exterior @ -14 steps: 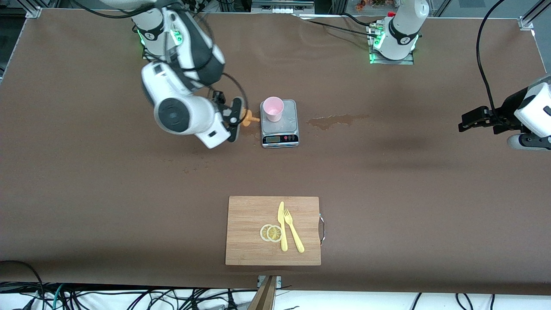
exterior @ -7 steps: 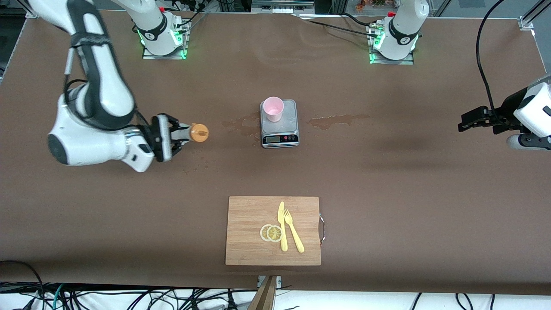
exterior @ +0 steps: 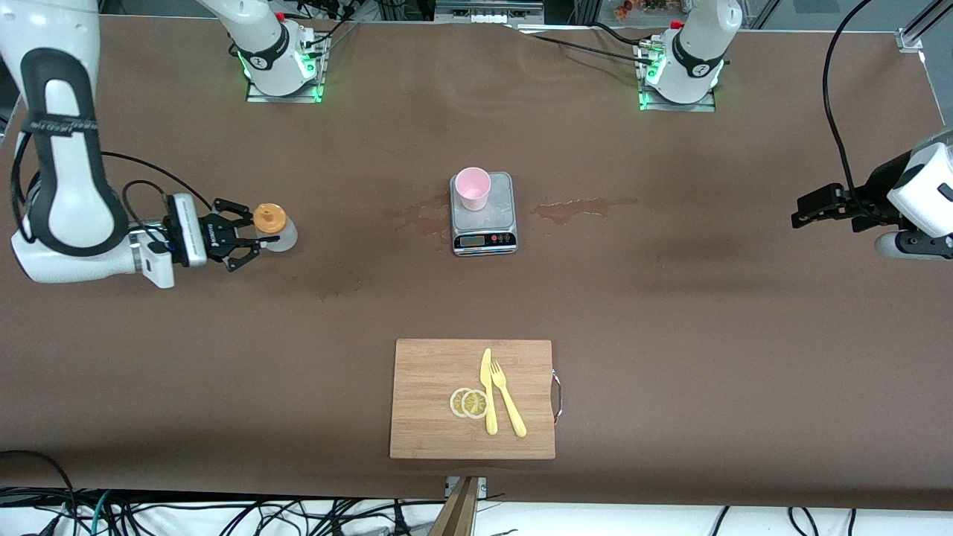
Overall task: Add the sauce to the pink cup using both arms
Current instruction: 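Carry the bottle back and set it upright on the table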
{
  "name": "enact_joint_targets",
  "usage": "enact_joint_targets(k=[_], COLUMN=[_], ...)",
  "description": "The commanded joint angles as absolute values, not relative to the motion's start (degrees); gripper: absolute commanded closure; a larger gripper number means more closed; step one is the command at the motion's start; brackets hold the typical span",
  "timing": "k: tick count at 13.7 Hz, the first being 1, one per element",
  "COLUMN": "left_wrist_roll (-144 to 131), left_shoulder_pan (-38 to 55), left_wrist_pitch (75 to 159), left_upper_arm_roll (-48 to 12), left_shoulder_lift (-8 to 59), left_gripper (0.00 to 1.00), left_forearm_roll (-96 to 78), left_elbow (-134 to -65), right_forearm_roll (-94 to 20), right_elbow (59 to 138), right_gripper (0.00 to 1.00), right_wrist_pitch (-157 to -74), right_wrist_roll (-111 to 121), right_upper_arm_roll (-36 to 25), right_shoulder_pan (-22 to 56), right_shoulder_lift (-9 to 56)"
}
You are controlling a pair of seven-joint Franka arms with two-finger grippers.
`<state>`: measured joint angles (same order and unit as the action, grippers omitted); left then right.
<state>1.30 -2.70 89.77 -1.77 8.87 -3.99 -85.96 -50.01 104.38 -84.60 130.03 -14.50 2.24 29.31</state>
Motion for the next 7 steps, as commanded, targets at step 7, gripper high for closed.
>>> enact_joint_targets(k=[7], left_wrist_roll=[2.1], left_shoulder_pan=[-2.4], left_wrist_pitch=[89.1], left_upper_arm_roll=[-1.9], left_shoulder_lift=[9.7], left_gripper=[0.0], left_forearm_roll=[-4.0], left_elbow=[-84.2], right_forearm_roll=[-59.7], right_elbow=[103.5], right_gripper=[0.63], right_wrist_pitch=[-77.6], right_wrist_roll=[148.9], right_upper_arm_roll=[-14.4], right_shoulder_pan=[-2.3], right_shoulder_lift=[44.4])
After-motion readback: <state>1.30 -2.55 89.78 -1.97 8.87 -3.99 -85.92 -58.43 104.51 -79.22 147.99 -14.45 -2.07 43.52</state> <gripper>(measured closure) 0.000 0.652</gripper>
